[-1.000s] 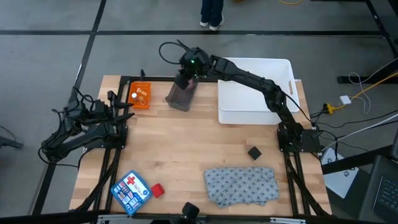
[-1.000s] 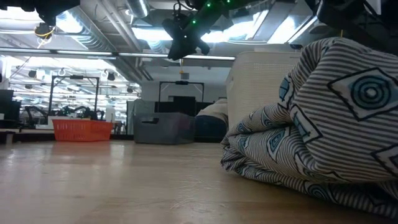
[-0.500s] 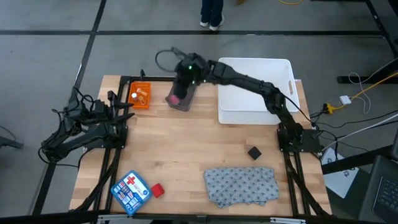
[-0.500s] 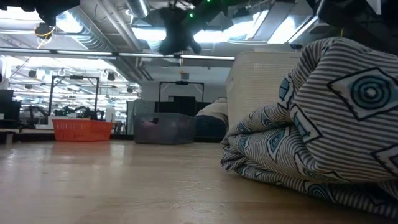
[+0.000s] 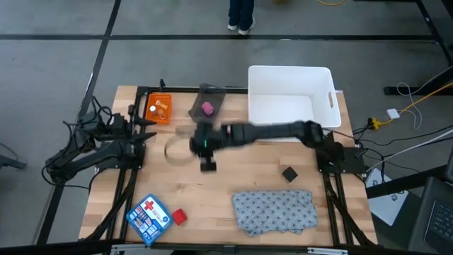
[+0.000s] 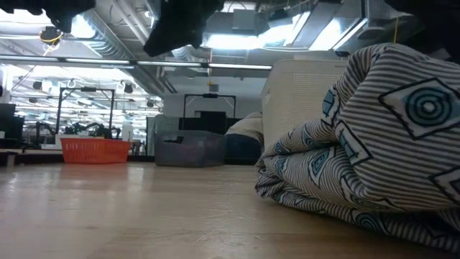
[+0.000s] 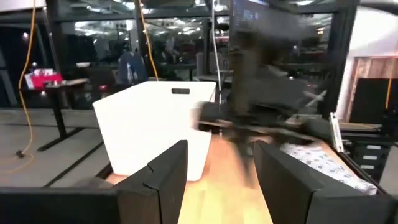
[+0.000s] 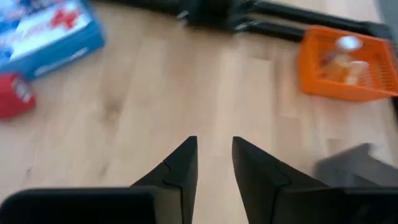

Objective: Pick & place medical supplies in basket/bin
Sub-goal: Put the red bandage into the black bin

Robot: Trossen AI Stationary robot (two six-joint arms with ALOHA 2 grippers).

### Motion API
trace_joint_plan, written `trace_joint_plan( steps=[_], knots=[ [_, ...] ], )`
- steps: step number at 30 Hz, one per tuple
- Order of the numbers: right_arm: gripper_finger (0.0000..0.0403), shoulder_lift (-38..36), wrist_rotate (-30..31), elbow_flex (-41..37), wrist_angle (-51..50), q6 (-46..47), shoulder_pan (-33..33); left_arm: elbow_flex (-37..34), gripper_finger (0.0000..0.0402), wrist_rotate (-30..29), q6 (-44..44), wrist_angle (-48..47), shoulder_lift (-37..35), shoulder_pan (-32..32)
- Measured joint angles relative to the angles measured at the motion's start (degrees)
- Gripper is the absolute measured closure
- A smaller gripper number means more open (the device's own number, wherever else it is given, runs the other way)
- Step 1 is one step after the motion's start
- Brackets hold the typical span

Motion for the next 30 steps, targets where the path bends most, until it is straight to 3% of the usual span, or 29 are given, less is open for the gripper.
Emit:
trace_joint_plan(
  steps=[6, 11, 19, 23, 30],
  knots=[
    [0.0301, 0.0, 18.5, -7.0, 4.2, 2.6, 8.4, 0.0, 0.0222, 0.0, 0.4, 0.8, 2.1, 0.0],
    [0.0294, -0.1, 23.9, -12.8, 9.2, 13.6, 13.9, 0.0, 0.0222, 0.1, 0.4, 1.5, 2.5, 0.0],
    [0.0224, 0.0, 40.5, -21.4, 26.7, 17.4, 22.3, 0.0, 0.0222, 0.6, 0.0, 0.2, 2.5, 0.0],
    [0.0201, 0.0, 42.8, -21.4, 31.5, 19.1, 24.7, 0.0, 0.0222, 0.7, 0.0, 0.2, 2.5, 0.0],
    [0.0211, 5.9, 46.3, -21.4, 39.3, 16.3, 26.0, 0.0, 0.0222, 0.8, 0.0, 0.2, 2.5, 0.0]
  ],
)
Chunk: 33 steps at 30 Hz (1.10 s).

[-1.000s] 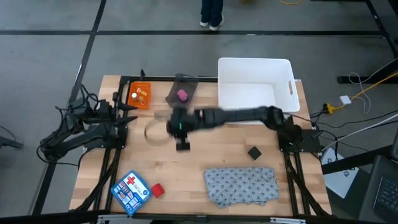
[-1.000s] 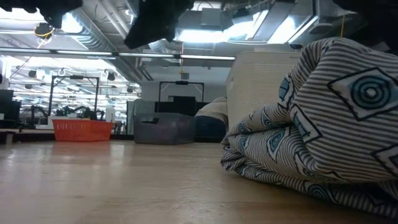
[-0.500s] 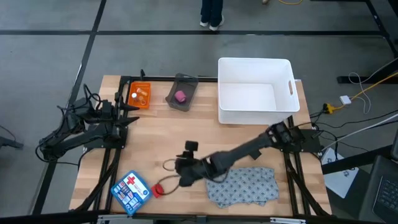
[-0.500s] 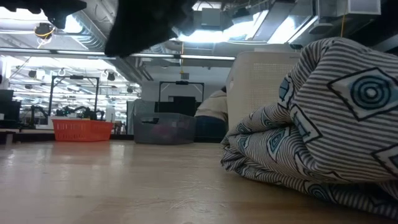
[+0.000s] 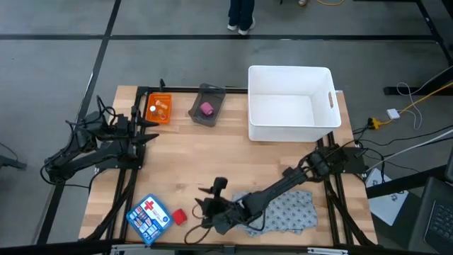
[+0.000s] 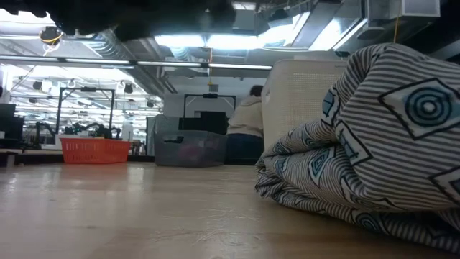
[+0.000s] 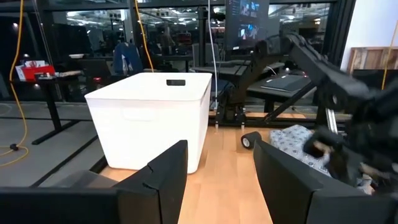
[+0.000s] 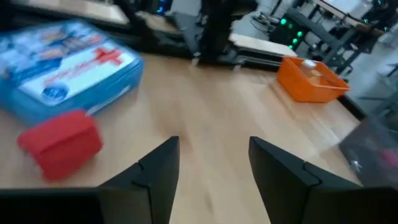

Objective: Pick & place medical supplies in basket/bin
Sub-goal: Put the red bandage into the black bin

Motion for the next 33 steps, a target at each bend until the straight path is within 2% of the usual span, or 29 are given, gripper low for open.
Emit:
trace_joint_plan(
  steps=[7, 18, 20, 25, 29, 33],
  knots=[
    [0.0212, 7.4, -2.5, 0.0, 16.8, -16.8, 0.7, 0.0, 0.0222, 0.0, 0.2, 0.0, 0.0, 0.0],
    [0.0202, 7.9, -9.4, 0.0, 20.4, -11.5, 3.2, 0.0, 0.0222, 0.1, 0.1, -0.1, 0.0, 0.0],
    [0.0202, 7.9, -9.0, 0.0, 20.4, -10.9, 3.4, 0.0, 0.0222, 3.0, 0.0, -0.2, 0.0, 0.0],
    [0.0202, 7.9, -9.5, 0.1, 22.1, -9.4, 2.9, -0.6, 0.0222, 16.8, -1.9, 0.7, 1.8, -1.5],
    [0.0202, 8.0, -9.2, 0.1, 21.6, -9.4, 2.1, -2.1, 0.0222, 19.5, -4.6, 3.7, 5.6, -5.6],
    [0.0202, 8.0, -9.0, 0.1, 21.3, -10.2, 1.6, -2.2, 0.0222, 19.6, -5.6, 4.5, 10.3, -11.5]
  ],
)
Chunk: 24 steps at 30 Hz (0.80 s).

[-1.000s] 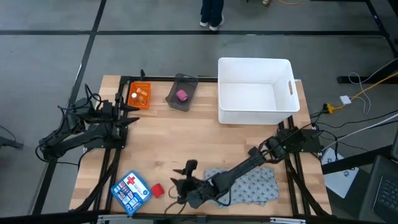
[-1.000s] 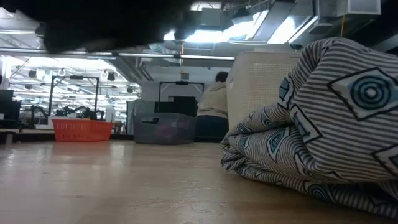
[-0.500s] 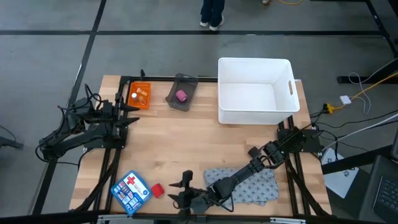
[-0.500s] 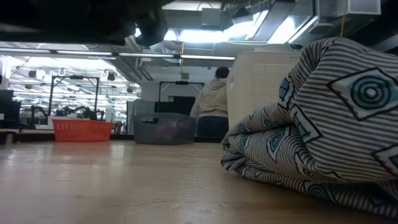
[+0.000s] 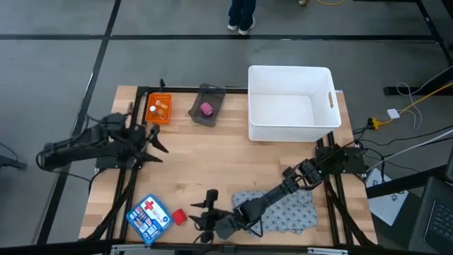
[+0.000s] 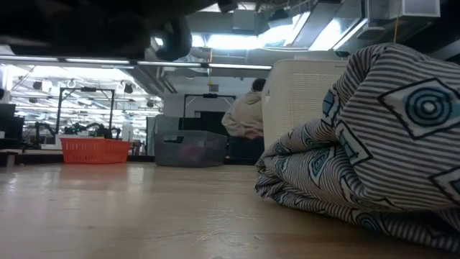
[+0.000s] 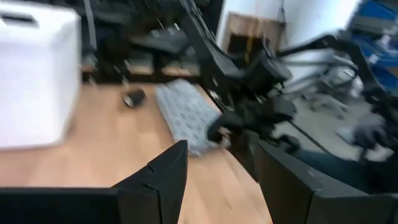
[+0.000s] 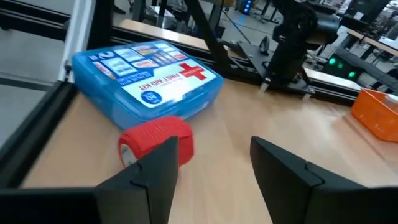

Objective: Pick & place medical supplies in basket/bin
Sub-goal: Put the red bandage into the black bin

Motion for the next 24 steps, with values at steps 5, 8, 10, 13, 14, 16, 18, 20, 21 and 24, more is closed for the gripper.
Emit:
trace_joint_plan(
  steps=[5, 8, 10, 13, 14, 16, 18, 20, 21, 24],
  knots=[
    [0.0202, 0.0, 5.2, 0.0, -4.3, 1.4, 0.2, 0.0, 0.0222, -8.3, 0.1, -1.7, 5.7, -9.6],
    [0.0202, 0.0, 6.3, 0.0, -7.2, 2.8, 0.5, 0.0, 0.0222, -15.6, -0.8, -2.1, 9.8, -16.6],
    [0.0202, 0.0, 7.6, 0.0, -8.5, 4.2, 0.8, 0.0, 0.0222, -21.7, -2.3, -1.5, 12.8, -21.2],
    [0.0202, 0.0, 8.9, 0.0, -9.6, 4.6, 1.3, 0.0, 0.0222, -31.4, -7.1, -0.5, 17.1, -27.7],
    [0.0202, 0.0, 9.0, 0.0, -9.6, 4.4, 1.4, 0.0, 0.0222, -33.7, -9.6, -0.1, 18.6, -29.5],
    [0.0202, 0.0, 9.0, 0.0, -9.6, 4.2, 1.6, 0.0, 0.0222, -36.0, -15.7, 0.6, 21.9, -33.3],
    [0.0202, 0.0, 9.0, 0.0, -9.6, 4.2, 1.6, -0.1, 0.0222, -35.5, -21.3, 1.8, 24.6, -36.8],
    [0.0202, 0.0, 8.8, 0.0, -9.7, 4.0, 1.6, 0.0, 0.0222, -32.9, -27.0, 3.1, 27.1, -39.7],
    [0.0202, 0.0, 8.5, 0.0, -9.6, 4.0, 1.6, 0.0, 0.0222, -31.3, -30.1, 3.2, 28.2, -40.8],
    [0.0202, 0.0, 8.6, 0.0, -9.7, 3.6, 1.6, 0.0, 0.0222, -27.6, -38.3, 4.7, 30.8, -43.4]
  ],
)
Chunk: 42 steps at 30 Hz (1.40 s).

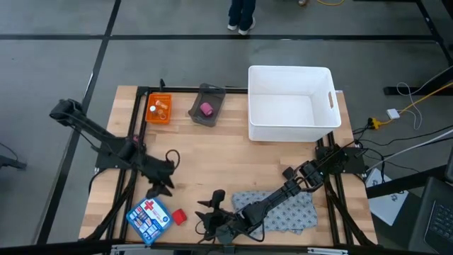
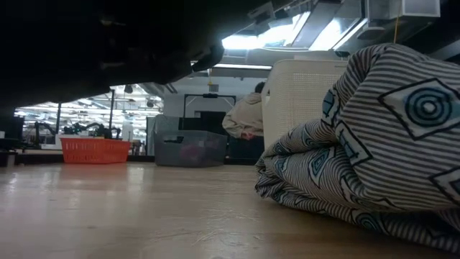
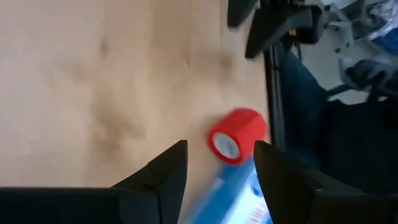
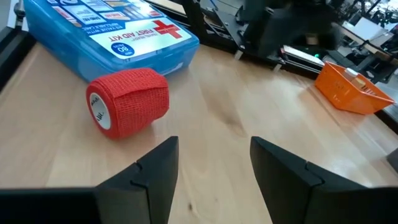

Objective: Pick & place medical supplies in basket/bin
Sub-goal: Put the red bandage into the black bin

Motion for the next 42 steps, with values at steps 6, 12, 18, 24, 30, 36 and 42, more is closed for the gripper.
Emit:
trace_joint_plan(
  steps=[6, 12, 18, 24, 30, 36, 42],
  knots=[
    [0.0202, 0.0, 0.0, 0.0, 0.0, -1.7, 0.0, 0.0, 0.0222, 0.6, -11.0, 3.6, 4.6, -4.0],
    [0.0202, 0.0, 0.0, 0.0, 0.0, -2.4, 0.0, 0.0, 0.0222, 0.2, -15.2, 15.0, 10.0, -6.1],
    [0.0202, 0.0, 0.0, 0.0, -0.4, -2.7, 0.0, 0.0, 0.0222, 1.4, -17.6, 17.0, 17.6, -7.6],
    [0.0202, 0.0, 0.0, 0.0, -0.5, -2.7, 0.0, 0.0, 0.0222, 5.0, -18.8, 26.1, 23.5, -8.3],
    [0.0202, 0.0, 0.0, 0.0, -0.5, -2.6, 0.0, 0.0, 0.0222, 7.3, -19.7, 27.8, 27.0, -8.3],
    [0.0202, 0.0, 0.0, 0.0, -0.6, -2.4, 0.0, 0.0, 0.0222, 7.8, -19.8, 28.2, 30.0, -8.3],
    [0.0202, 0.0, 0.0, 0.0, -0.7, -2.2, 0.0, 0.0, 0.0222, 6.2, -17.7, 30.5, 30.8, -8.3]
  ],
)
